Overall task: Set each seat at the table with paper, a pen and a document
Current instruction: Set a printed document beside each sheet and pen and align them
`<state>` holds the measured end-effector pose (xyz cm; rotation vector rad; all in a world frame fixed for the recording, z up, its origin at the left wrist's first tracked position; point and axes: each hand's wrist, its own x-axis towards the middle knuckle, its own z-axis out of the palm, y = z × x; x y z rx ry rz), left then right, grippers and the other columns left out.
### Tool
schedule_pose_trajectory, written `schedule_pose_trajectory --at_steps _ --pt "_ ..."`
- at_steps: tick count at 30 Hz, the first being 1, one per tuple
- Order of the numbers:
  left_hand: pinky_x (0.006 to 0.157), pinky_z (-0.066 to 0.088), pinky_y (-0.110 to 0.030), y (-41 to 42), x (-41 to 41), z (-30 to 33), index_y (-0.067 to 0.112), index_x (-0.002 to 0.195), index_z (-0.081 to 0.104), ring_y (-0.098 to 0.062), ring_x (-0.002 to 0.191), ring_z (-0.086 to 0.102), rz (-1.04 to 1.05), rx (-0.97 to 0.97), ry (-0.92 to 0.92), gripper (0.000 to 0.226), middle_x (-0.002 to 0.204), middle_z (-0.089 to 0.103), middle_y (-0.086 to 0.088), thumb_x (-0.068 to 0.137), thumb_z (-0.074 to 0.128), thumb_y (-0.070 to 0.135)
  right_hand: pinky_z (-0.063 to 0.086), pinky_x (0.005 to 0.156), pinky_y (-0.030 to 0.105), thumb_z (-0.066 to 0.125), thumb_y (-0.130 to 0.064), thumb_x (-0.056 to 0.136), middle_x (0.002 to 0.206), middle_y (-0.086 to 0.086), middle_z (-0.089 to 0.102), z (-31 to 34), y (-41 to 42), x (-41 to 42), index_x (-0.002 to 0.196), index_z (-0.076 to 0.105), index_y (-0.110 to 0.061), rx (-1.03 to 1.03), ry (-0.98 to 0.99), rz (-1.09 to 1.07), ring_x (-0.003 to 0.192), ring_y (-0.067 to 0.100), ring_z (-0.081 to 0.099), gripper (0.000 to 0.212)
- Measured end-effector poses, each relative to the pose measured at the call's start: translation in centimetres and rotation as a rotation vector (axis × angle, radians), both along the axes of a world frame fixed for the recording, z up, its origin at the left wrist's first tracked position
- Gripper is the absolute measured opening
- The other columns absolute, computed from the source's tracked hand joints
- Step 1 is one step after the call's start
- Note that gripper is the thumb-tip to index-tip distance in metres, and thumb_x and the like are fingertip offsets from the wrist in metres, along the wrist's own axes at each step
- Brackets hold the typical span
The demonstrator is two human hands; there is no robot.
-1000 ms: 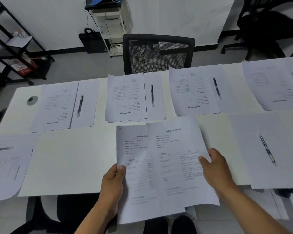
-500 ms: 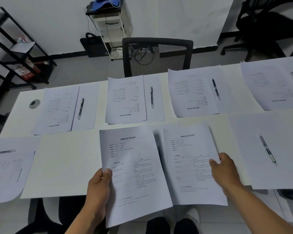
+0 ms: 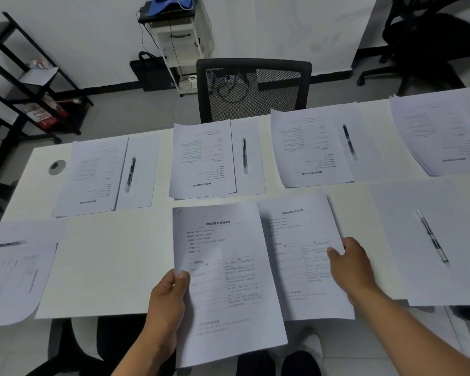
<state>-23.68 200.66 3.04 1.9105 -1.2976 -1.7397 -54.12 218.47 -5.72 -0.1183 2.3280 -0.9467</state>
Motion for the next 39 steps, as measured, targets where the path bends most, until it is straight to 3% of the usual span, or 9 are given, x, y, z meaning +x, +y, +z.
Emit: schedule_pose_trajectory --at_steps 4,11,15,22,25,27,33,36,39 --pt "0.082 0.064 -0.047 0.0 -0.1 0.0 0.011 0.115 0.074 -0.033 0.092 0.082 -0.009 0.005 0.005 0.03 0.104 0.085 -0.011 0.117 0.05 0.028 0.054 0.067 0.032 0.057 -0.02 0.108 0.105 -0.002 0.069 -0.2 -0.2 -0.1 0.108 0.06 -0.015 0.0 0.001 0.004 0.088 0.019 0.067 0.006" --pt "0.095 0.064 -0.058 0.1 -0.4 0.0 0.011 0.117 0.075 -0.037 0.1 0.081 -0.006 0.019 0.023 0.029 0.108 0.084 -0.012 0.117 0.051 0.028 0.052 0.064 0.03 0.061 -0.022 0.106 0.108 0.0 0.069 0.2 -0.2 -0.2 0.114 0.059 -0.016 -0.004 0.003 -0.013 0.089 0.02 0.067 0.011" --pt "0.097 0.063 -0.06 0.3 -0.5 0.3 0.011 0.117 0.074 -0.039 0.101 0.081 -0.018 0.016 0.023 0.029 0.107 0.084 -0.012 0.117 0.051 0.028 0.062 0.075 0.039 0.063 -0.025 0.103 0.109 -0.001 0.071 0.6 -0.1 -0.2 0.116 0.06 -0.018 -0.003 -0.015 -0.018 0.092 0.023 0.071 0.016" --pt "0.087 0.065 -0.05 0.6 -1.3 0.7 0.01 0.115 0.075 -0.036 0.096 0.082 -0.035 0.007 0.033 0.029 0.106 0.084 -0.012 0.116 0.052 0.027 0.051 0.082 0.034 0.066 -0.023 0.102 0.121 0.006 0.067 1.7 1.0 -0.2 0.129 0.059 -0.012 0.063 0.005 0.015 0.103 0.026 0.064 0.03" --pt "0.092 0.065 -0.053 1.0 -2.6 1.5 0.009 0.114 0.075 -0.037 0.099 0.081 -0.07 -0.009 0.05 0.028 0.105 0.085 -0.011 0.116 0.052 0.026 0.051 0.095 0.038 0.068 -0.021 0.1 0.136 0.014 0.063 2.7 1.7 -0.3 0.138 0.058 -0.007 0.071 0.04 0.022 0.12 0.032 0.062 0.041" --pt "0.094 0.064 -0.055 1.2 -3.3 1.9 0.008 0.113 0.075 -0.038 0.1 0.081 -0.078 -0.013 0.06 0.028 0.105 0.085 -0.011 0.116 0.053 0.025 0.053 0.1 0.042 0.069 -0.021 0.1 0.137 0.014 0.061 3.6 1.7 -0.1 0.136 0.059 -0.009 0.057 0.041 0.014 0.121 0.032 0.061 0.039" --pt "0.099 0.062 -0.057 2.0 -5.6 3.5 0.01 0.112 0.077 -0.036 0.1 0.081 -0.121 -0.043 0.098 0.027 0.105 0.085 -0.01 0.115 0.054 0.024 0.052 0.074 0.036 0.061 -0.034 0.105 0.103 0.002 0.071 7.2 1.0 0.8 0.105 0.061 -0.02 -0.109 -0.041 0.066 0.088 0.021 0.066 0.014" --pt "0.099 0.063 -0.055 2.3 -6.6 4.4 0.011 0.112 0.077 -0.035 0.1 0.082 -0.148 -0.065 0.113 0.028 0.105 0.085 -0.009 0.116 0.053 0.025 0.052 0.073 0.039 0.055 -0.043 0.106 0.094 0.015 0.07 8.8 0.3 1.6 0.095 0.061 -0.011 -0.202 -0.094 0.103 0.079 0.027 0.065 0.034" --pt "0.1 0.062 -0.056 2.7 -7.6 5.6 0.012 0.113 0.078 -0.034 0.099 0.082 -0.162 -0.081 0.136 0.029 0.105 0.085 -0.009 0.116 0.052 0.026 0.043 0.065 0.036 0.056 -0.048 0.102 0.07 0.007 0.059 10.1 0.1 1.8 0.079 0.051 -0.011 -0.244 -0.111 0.11 0.064 0.02 0.053 0.044"
